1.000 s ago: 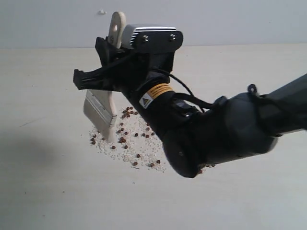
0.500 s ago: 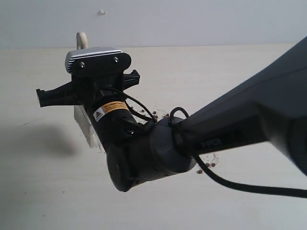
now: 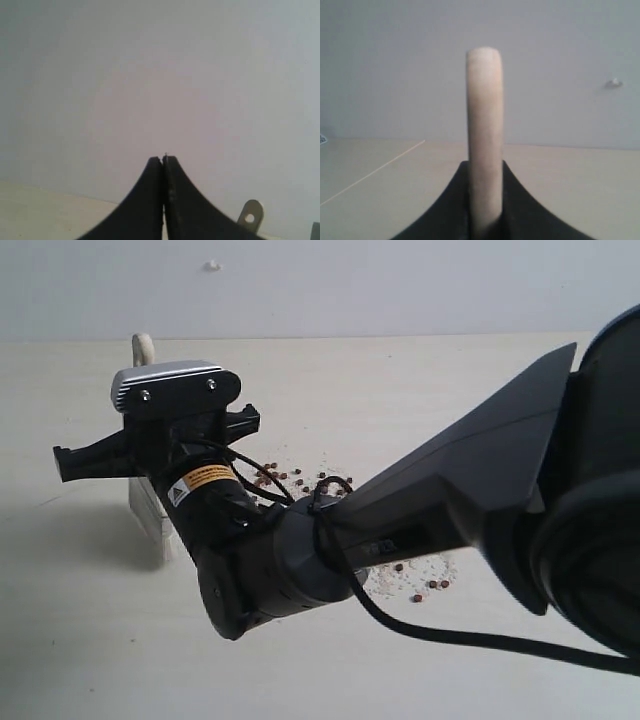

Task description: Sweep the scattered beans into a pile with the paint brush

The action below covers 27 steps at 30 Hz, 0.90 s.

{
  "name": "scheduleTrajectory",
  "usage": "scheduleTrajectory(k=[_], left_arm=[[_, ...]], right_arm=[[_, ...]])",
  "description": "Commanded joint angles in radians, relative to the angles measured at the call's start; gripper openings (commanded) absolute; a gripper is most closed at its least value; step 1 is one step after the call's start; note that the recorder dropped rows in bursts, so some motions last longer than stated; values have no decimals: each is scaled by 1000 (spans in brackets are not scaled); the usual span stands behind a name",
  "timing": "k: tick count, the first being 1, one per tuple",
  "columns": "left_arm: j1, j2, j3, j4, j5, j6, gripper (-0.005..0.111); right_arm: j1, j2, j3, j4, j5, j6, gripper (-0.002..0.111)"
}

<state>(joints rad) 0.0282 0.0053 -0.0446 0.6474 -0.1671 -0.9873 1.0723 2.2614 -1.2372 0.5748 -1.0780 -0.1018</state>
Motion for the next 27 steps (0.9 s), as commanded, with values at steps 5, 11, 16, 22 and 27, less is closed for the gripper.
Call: scheduleTrajectory(k=[5, 11, 16, 22, 27], left_arm=[[1, -5, 6, 4, 0, -6, 0], [1, -5, 6, 4, 0, -6, 0], [1, -5, 6, 4, 0, -6, 0], [1, -5, 6, 4, 0, -6, 0], [1, -5, 6, 4, 0, -6, 0]], right_arm=[[3, 12, -38, 212, 97, -27, 0], [3, 7, -38, 487, 91, -250, 0], [3, -4, -38, 668, 75, -378, 0], [1, -25, -38, 794, 21, -589, 0], [1, -25, -36, 903, -52, -669, 0]])
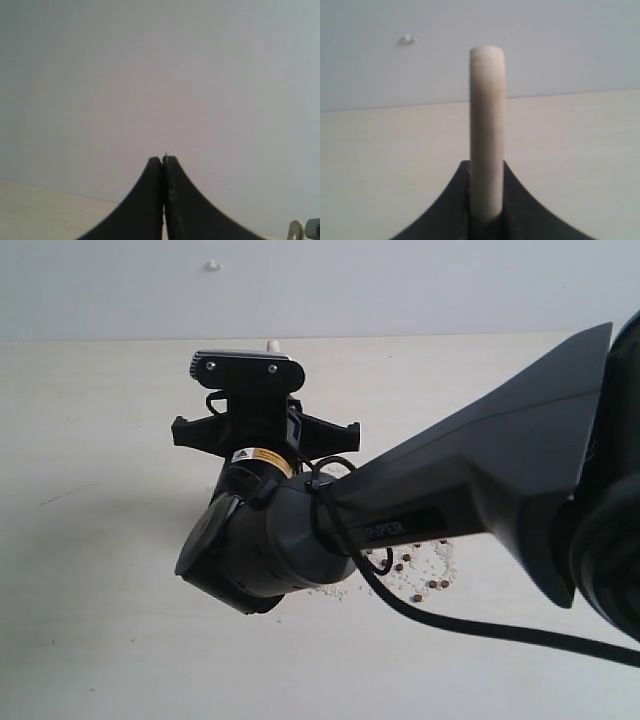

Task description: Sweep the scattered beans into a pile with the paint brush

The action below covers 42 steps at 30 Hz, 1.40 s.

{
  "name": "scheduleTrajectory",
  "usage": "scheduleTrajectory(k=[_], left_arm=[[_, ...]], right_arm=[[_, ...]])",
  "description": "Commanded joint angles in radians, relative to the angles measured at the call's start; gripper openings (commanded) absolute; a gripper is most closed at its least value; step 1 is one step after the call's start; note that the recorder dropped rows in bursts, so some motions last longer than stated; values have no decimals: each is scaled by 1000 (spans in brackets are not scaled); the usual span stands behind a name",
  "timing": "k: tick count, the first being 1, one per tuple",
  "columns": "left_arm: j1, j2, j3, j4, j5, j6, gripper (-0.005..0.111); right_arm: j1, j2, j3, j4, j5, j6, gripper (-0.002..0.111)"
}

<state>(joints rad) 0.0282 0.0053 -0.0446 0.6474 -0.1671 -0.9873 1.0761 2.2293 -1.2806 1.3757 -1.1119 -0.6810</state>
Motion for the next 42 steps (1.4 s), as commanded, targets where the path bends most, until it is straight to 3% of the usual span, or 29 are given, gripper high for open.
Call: scheduleTrajectory(k=[1, 12, 22, 42], left_arm=[[1, -5, 6, 4, 0, -6, 0], [1, -5, 6, 4, 0, -6, 0], [1, -5, 6, 4, 0, -6, 0], [1, -5, 6, 4, 0, -6, 0]], right_arm=[[-3, 7, 7, 111, -27, -102, 0], [5, 7, 7, 154, -105, -127, 0], [5, 5, 7, 6, 6, -64, 0], [5, -17, 7, -137, -6, -30, 0]])
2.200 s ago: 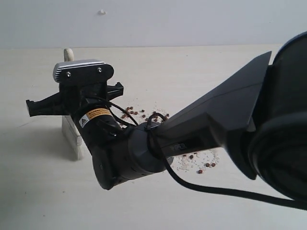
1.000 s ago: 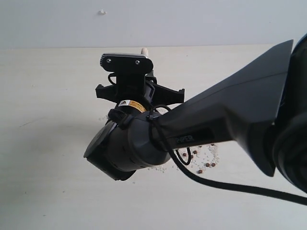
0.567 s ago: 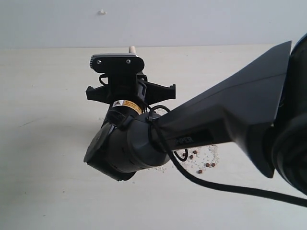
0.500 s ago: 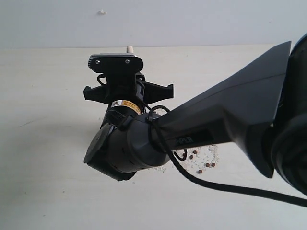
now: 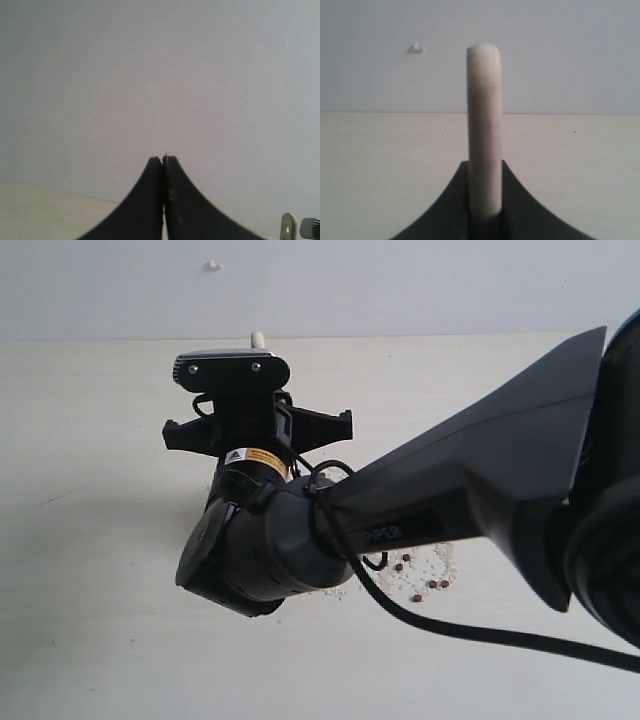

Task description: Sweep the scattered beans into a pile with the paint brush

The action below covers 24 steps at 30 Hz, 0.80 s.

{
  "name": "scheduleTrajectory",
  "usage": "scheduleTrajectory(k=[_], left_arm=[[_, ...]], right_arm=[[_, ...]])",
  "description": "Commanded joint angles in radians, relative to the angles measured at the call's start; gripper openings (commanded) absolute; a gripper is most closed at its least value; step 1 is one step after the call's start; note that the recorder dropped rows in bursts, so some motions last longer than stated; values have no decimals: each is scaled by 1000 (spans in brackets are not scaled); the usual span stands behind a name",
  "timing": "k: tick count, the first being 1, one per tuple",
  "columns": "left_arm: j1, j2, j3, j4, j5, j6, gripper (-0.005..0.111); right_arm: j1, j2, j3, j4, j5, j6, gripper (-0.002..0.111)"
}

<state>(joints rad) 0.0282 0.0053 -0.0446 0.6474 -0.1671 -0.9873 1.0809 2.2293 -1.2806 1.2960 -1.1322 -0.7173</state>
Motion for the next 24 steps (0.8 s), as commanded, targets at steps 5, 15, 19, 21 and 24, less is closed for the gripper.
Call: scheduleTrajectory(k=[5, 15, 19, 21, 24], left_arm=[[1, -5, 6, 4, 0, -6, 0], [1, -5, 6, 4, 0, -6, 0], [1, -5, 6, 4, 0, -6, 0], [1, -5, 6, 4, 0, -6, 0], [1, -5, 6, 4, 0, -6, 0]], right_arm=[[1, -53, 7, -56, 9, -2, 0], [1, -101, 7, -97, 27, -76, 0], [1, -110, 34, -203, 39, -21, 0], [1, -126, 64, -229, 32, 25, 0], [1, -172, 173, -338, -9, 160, 0]])
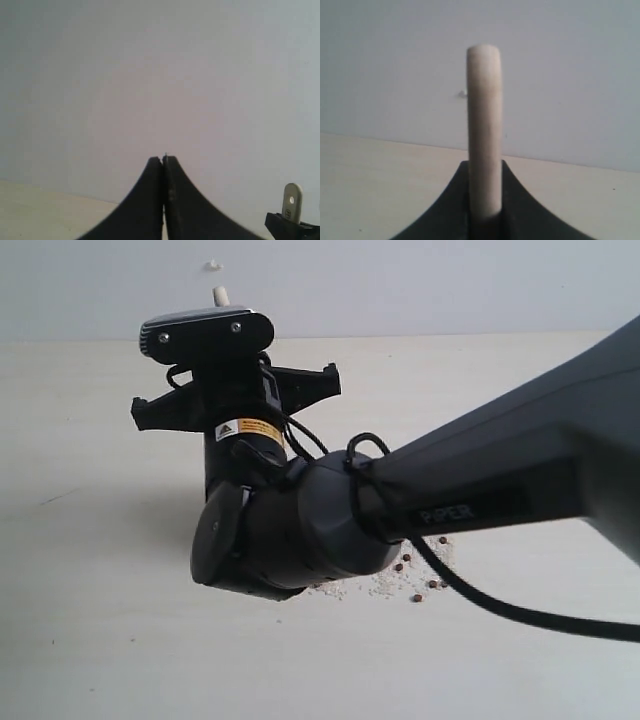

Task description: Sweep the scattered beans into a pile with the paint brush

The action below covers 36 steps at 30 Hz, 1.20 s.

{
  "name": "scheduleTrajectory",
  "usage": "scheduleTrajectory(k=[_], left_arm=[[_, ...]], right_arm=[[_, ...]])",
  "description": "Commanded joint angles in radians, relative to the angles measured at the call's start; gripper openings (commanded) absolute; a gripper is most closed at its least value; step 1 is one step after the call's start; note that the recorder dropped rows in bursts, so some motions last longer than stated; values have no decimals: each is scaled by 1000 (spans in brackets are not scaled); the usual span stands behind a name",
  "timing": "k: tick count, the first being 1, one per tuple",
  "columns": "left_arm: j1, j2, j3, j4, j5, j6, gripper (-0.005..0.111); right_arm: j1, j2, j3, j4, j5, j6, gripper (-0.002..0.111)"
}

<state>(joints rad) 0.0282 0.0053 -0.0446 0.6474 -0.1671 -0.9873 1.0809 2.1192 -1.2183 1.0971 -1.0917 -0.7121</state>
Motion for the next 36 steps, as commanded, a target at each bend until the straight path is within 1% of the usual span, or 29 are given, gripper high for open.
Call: scheduleTrajectory(k=[1, 2, 3, 5, 8, 10, 11, 12, 15, 19, 21, 23, 26, 32, 36], left_arm=[[1, -5, 6, 4, 0, -6, 0], [1, -5, 6, 4, 0, -6, 0], [1, -5, 6, 4, 0, -6, 0], [1, -5, 6, 4, 0, -6, 0], [1, -5, 6, 4, 0, -6, 0], [1, -5, 6, 4, 0, -6, 0], [1, -5, 6, 4, 0, -6, 0], [1, -5, 6, 4, 0, -6, 0], [1, -5, 6, 4, 0, -6, 0], [1, -5, 6, 4, 0, -6, 0], [1, -5, 6, 4, 0, -6, 0], [1, -5, 6, 4, 0, -6, 0], [1, -5, 6, 4, 0, -6, 0], [1, -5, 6, 4, 0, -6, 0], [1, -5, 6, 4, 0, -6, 0]], right_arm=[[1, -79, 157, -182, -77, 263, 0], [1, -96, 193, -227, -94, 348, 0], [1, -118, 256, -311, -115, 425, 0], [1, -155, 336, -405, -129, 444, 0], [-24, -229, 448, -451, -129, 496, 0], [-89, -300, 561, -653, -129, 654, 0], [-114, -326, 589, -717, -129, 722, 0], [-170, -361, 617, -849, -129, 806, 0], [-270, -396, 632, -1097, -91, 908, 0], [-390, -396, 632, -1377, -62, 1053, 0], [-430, -383, 632, -1483, -62, 1107, 0], [-448, -372, 632, -1564, -64, 1127, 0], [-450, -352, 632, -1603, -64, 1145, 0], [-450, -281, 632, -1603, -129, 1145, 0], [-450, -227, 632, -1596, -129, 1152, 0]])
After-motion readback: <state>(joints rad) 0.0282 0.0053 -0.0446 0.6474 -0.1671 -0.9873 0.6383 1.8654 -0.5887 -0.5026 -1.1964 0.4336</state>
